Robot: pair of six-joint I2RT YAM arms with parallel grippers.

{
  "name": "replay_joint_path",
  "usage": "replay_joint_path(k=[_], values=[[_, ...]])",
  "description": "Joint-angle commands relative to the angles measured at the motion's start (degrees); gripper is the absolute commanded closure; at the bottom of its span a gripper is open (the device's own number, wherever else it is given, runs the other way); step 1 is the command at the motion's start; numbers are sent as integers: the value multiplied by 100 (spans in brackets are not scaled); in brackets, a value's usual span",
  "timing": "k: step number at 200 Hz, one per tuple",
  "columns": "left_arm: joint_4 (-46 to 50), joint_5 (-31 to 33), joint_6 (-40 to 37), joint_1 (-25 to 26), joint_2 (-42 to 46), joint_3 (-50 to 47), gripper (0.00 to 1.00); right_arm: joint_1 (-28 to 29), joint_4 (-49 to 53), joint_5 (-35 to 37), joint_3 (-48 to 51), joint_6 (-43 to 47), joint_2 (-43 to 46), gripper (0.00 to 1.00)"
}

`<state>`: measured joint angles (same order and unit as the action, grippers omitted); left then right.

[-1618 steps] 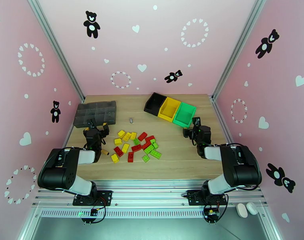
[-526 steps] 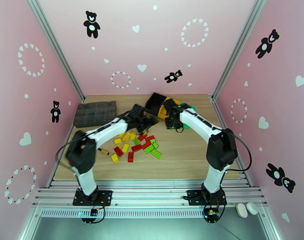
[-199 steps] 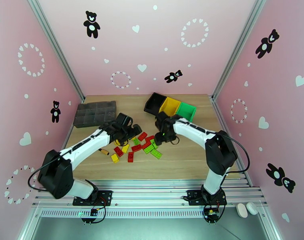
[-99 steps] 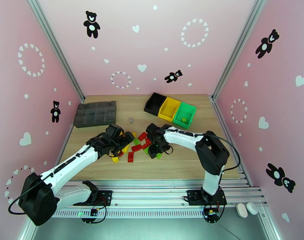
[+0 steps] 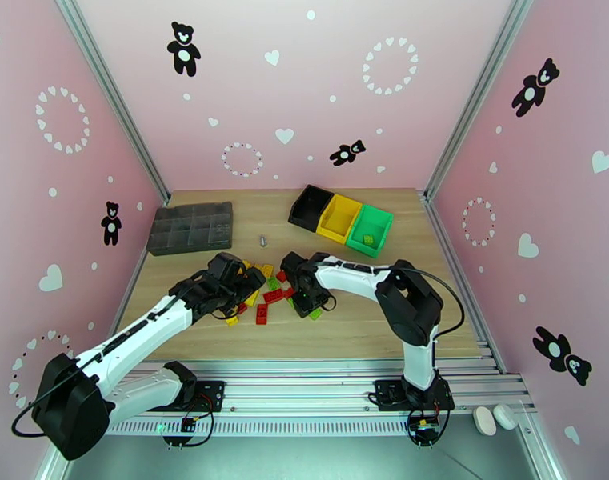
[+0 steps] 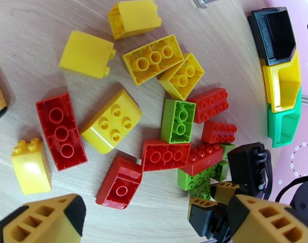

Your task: Sort the legos into containers by color

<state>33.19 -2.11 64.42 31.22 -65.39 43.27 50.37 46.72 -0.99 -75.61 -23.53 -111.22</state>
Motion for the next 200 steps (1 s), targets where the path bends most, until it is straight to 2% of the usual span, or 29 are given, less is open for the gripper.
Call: replay_joint_path(k=[1, 28, 70, 96, 133, 174, 200], values=[[-176, -58, 44, -22, -173, -55, 2, 52, 152, 16, -123, -197, 67, 66], [-437, -289, 36, -28, -470, -23, 2, 59, 210, 12, -124, -351, 307, 71], [-723, -646, -117, -29, -1063, 293, 2, 20, 393, 218, -204, -473, 828, 71], [-1082, -968, -153, 7, -1493, 618, 2, -194, 503, 377, -312, -544, 1050, 71], [-1422, -1414, -285, 278, -2371, 1381, 2, -848, 538, 357, -474, -717, 1152, 72], [-1559, -1999, -444, 710, -3682, 2732, 2, -1703, 519, 363, -653, -960, 1102, 73], [-1521, -2405, -448, 823, -4493, 3628, 3, -2216, 651, 640, -862, -1009, 983, 73]])
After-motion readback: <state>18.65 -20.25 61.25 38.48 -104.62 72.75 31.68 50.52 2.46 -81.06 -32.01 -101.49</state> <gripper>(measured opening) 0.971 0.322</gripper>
